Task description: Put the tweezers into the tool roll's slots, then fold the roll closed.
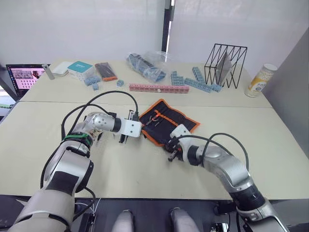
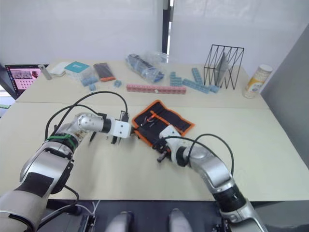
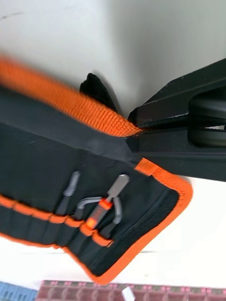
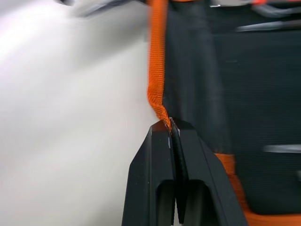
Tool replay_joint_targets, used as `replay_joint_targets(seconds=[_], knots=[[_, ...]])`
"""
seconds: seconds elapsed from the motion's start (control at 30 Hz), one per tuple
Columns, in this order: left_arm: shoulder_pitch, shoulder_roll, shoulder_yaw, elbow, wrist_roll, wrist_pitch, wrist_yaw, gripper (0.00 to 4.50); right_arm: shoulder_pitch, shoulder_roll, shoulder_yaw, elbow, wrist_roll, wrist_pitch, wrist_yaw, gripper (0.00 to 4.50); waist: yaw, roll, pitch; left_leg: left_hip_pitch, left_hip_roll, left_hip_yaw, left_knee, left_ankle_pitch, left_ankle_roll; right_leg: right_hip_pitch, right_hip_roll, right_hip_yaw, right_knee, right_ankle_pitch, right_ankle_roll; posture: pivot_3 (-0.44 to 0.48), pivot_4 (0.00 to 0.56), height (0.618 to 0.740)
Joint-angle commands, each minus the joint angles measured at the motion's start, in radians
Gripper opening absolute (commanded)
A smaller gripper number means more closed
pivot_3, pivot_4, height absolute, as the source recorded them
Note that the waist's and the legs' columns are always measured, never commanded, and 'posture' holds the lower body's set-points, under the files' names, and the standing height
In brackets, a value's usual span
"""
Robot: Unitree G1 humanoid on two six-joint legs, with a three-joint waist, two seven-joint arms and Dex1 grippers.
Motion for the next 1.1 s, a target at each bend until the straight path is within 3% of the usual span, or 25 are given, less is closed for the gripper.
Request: replay_joint_targets(seconds=[0.03,0.23,0.33,0.5,0.6,0.7,0.87,0.9,1.1], knots=[[-0.019,0.035,0.010,-0.017,-0.009,0.013,-0.008,0.03,0.024,0.002,-0.031,-0.053,0.040,0.040,0.019,0.00,0.000,0.000,0.000,0.000,0.000,0.000,0.000,0.000,0.000,0.000,0.000,0.000,0.000,0.000,0.000,0.000,0.150,0.740],[-0.011,0.032,0.069,-0.026,-0.118,0.071,-0.206,0.03,0.039,0.022,-0.027,-0.029,0.032,0.051,0.000,0.00,-0.003,0.000,0.000,0.001,0.000,0.000,0.001,0.000,0.000,0.000,0.000,0.000,0.001,0.000,0.000,0.000,0.150,0.740],[-0.015,0.033,0.108,-0.038,-0.177,0.135,-0.295,0.85,0.033,0.032,-0.035,-0.017,0.034,0.061,-0.005,0.00,-0.008,0.000,0.000,0.001,0.000,0.000,0.001,0.000,0.000,0.000,0.000,0.000,0.003,0.000,-0.001,0.000,0.150,0.740],[-0.005,0.083,0.164,-0.076,-0.271,0.208,-0.477,2.45,0.030,0.002,-0.101,-0.092,0.145,0.127,0.076,1.53,-0.011,0.000,0.000,0.002,0.000,0.000,0.001,0.000,0.000,-0.001,0.000,0.000,0.007,-0.002,-0.001,0.000,0.150,0.740],[-0.011,0.069,0.288,-0.123,-0.444,0.398,-0.625,3.43,0.028,-0.015,-0.170,-0.151,0.198,0.141,0.087,2.53,-0.009,0.000,0.000,0.001,0.000,0.000,0.001,0.000,0.000,-0.001,0.000,0.000,0.007,-0.002,-0.001,0.000,0.150,0.740],[0.006,0.054,0.379,-0.202,-0.568,0.561,-0.674,4.47,0.020,-0.008,-0.276,-0.189,0.289,0.168,0.087,3.59,-0.008,0.000,0.000,0.001,0.000,-0.001,0.001,0.000,0.000,0.000,0.000,-0.001,0.007,-0.003,-0.001,0.000,0.150,0.740],[0.080,-0.009,0.430,-0.426,-0.678,0.841,-0.596,4.47,-0.011,0.014,-0.323,-0.161,0.309,0.150,0.047,3.59,-0.011,0.000,0.000,0.003,0.000,-0.001,0.001,0.000,0.000,0.000,0.000,0.000,0.008,-0.003,-0.001,0.000,0.150,0.740],[0.097,-0.027,0.419,-0.463,-0.674,0.876,-0.568,3.93,-0.020,0.024,-0.313,-0.134,0.286,0.133,0.033,2.99,-0.012,0.000,0.000,0.004,0.000,-0.001,0.001,0.000,0.000,0.000,0.000,0.000,0.009,-0.003,-0.001,0.000,0.150,0.740],[0.172,-0.098,0.324,-0.534,-0.566,0.925,-0.393,2.06,-0.047,0.072,-0.194,0.026,0.125,-0.010,-0.016,1.05,-0.014,0.000,0.000,0.006,0.000,0.000,0.001,0.000,0.000,0.001,0.001,0.000,0.010,-0.003,-0.002,0.000,0.150,0.740]])
